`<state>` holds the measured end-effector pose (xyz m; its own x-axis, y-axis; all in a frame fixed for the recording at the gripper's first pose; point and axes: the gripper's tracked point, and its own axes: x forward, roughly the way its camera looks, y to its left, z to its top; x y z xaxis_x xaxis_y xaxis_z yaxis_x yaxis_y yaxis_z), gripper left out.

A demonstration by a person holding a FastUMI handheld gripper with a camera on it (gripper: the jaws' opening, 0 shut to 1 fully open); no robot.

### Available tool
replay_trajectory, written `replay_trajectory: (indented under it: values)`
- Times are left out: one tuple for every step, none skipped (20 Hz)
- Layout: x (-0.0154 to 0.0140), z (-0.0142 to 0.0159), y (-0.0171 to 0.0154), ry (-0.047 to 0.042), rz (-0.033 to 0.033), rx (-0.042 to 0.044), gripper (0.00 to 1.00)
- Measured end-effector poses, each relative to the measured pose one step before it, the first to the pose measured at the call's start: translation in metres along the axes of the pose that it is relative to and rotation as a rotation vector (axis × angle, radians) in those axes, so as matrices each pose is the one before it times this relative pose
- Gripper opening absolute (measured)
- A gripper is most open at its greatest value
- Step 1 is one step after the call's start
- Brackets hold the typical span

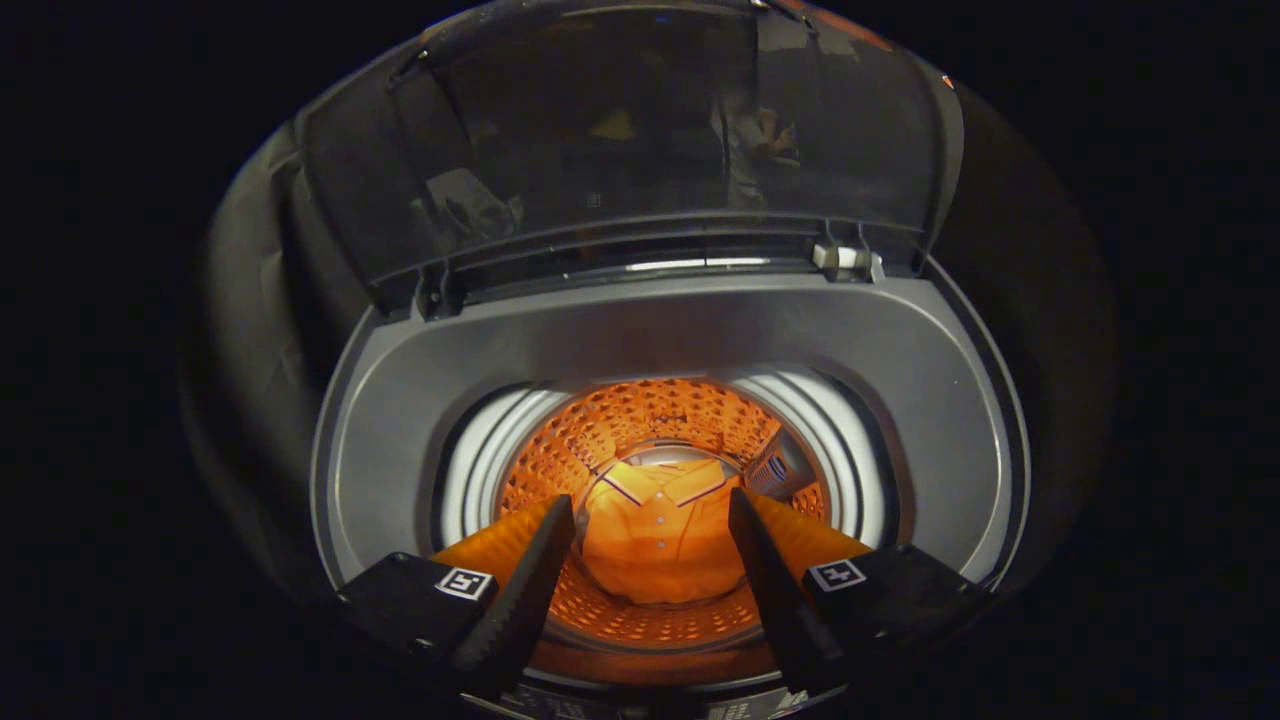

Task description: Put the clothes into the washing machine and then close the washing machine lid.

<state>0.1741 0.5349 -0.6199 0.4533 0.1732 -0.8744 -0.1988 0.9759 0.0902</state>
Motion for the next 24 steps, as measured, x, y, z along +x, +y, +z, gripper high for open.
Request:
replay_trajectory:
  values:
    - [-0.00873,0.00898,0.00288,-0.03828,0.00979,-0.00897,0.99]
    - [-0.00936,0.01146,0.00319,-0.04042,0.00784,-0.01183,0.99]
    - [-0.01181,0.01093,0.00219,-0.03796,0.00657,-0.01506,0.99]
    - [-0.01102,0.01348,0.00255,-0.0354,0.00415,-0.0135,0.99]
    - [-0.01064,0.01255,0.00003,-0.03695,0.00616,-0.00773,0.99]
    - [-0.00851,0.01425,0.00023,-0.02999,0.00097,-0.00071,0.99]
    - [-0.0107,0.01185,0.00206,-0.029,0.00562,0.01027,0.99]
    - [-0.00792,0.01573,0.00261,-0.03079,0.00714,0.02045,0.99]
    - [-0.00832,0.01769,0.00244,-0.0326,0.00475,0.02091,0.99]
    - [-0.00936,0.02084,0.0028,-0.04161,0.00475,0.01891,0.99]
    - [-0.00667,0.02083,-0.0006,-0.04566,0.00424,0.00953,0.99]
    - [-0.0046,0.02389,0.00248,-0.04736,0.00391,0.00078,0.99]
    - [-0.0046,0.02348,0.00294,-0.04569,0.00865,-0.00696,0.98]
    - [-0.00018,0.02325,0.00147,-0.03559,0.00912,-0.0161,0.98]
    - [-0.00364,0.0269,0.00084,-0.03364,0.00515,-0.02177,0.98]
    - [0.00246,0.02379,-0.00156,-0.03068,0.00307,-0.02193,0.98]
    - [-0.00053,0.02575,-0.0002,-0.03265,0.00213,-0.01841,0.98]
    - [0.00551,0.02014,-0.00356,-0.02539,-0.00383,-0.0146,0.98]
    - [0.00725,0.01822,-0.00178,-0.01328,-0.00438,-0.00985,0.98]
    - [0.00588,0.01594,-0.00241,-0.0159,-0.00096,-0.01329,0.98]
    - [0.00743,0.0106,-0.00326,-0.00687,-0.01122,-0.02011,0.98]
    - [0.01338,0.00752,-0.00269,0.0037,-0.00607,-0.02278,0.98]
    - [0.01233,-0.00214,-0.00406,0.01063,-0.00364,-0.01613,0.98]
    - [0.01196,-0.00446,-0.00356,0.01678,-0.00094,-0.006,0.98]
